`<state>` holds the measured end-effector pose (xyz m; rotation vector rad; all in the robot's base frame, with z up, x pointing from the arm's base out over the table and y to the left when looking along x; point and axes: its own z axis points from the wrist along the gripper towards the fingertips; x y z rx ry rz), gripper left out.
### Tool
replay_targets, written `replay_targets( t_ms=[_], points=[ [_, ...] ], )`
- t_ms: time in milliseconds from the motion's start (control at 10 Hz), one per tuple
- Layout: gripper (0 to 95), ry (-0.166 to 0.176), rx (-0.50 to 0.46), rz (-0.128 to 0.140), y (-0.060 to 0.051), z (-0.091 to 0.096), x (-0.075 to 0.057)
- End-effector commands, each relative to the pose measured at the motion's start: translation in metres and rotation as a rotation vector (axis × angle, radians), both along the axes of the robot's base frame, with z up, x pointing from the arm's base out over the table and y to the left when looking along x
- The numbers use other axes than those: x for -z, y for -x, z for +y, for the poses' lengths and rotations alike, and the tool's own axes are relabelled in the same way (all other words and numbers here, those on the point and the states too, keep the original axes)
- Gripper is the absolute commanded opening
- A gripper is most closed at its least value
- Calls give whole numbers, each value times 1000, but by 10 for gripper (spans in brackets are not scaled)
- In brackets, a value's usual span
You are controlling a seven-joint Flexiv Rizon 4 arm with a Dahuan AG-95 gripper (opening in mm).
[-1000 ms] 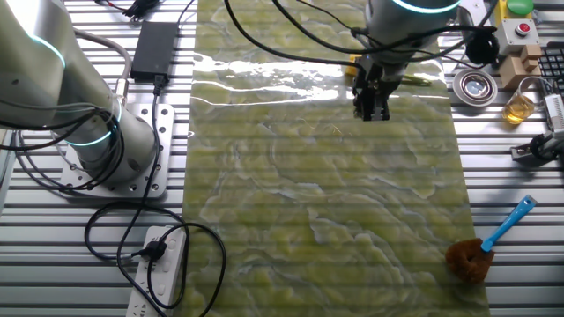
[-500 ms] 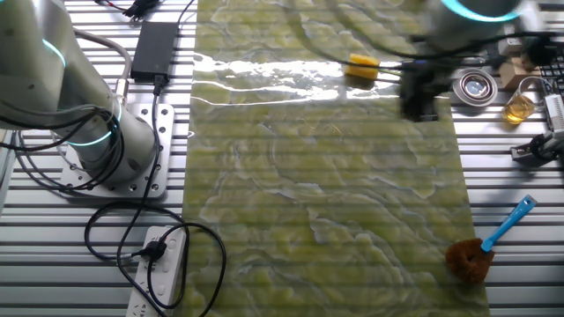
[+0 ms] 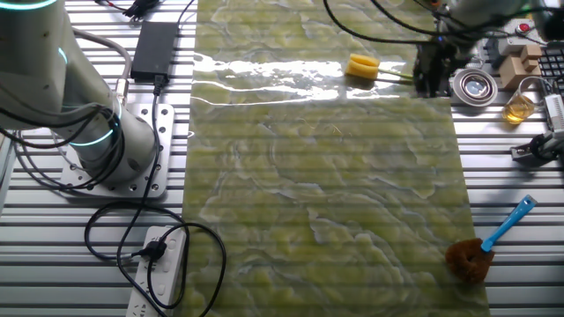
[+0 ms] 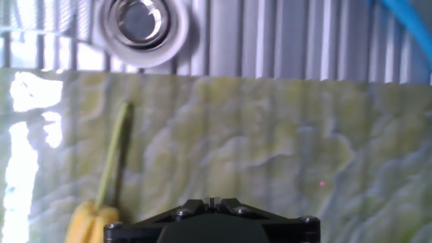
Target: Scrub the table with a brush
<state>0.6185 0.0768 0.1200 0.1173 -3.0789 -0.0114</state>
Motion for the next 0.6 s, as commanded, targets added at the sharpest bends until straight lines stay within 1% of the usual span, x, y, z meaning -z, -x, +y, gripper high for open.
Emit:
replay_targets(
  t_ms=[100, 200, 400, 500, 600],
  points=[
    [0, 13, 6, -6, 6, 5, 3],
    [0, 26, 17, -8, 7, 5, 2],
    [0, 15, -28, 2, 7, 5, 2],
    [0, 9, -79, 20, 7, 5, 2],
    [0, -5, -143, 27, 7, 5, 2]
  ],
)
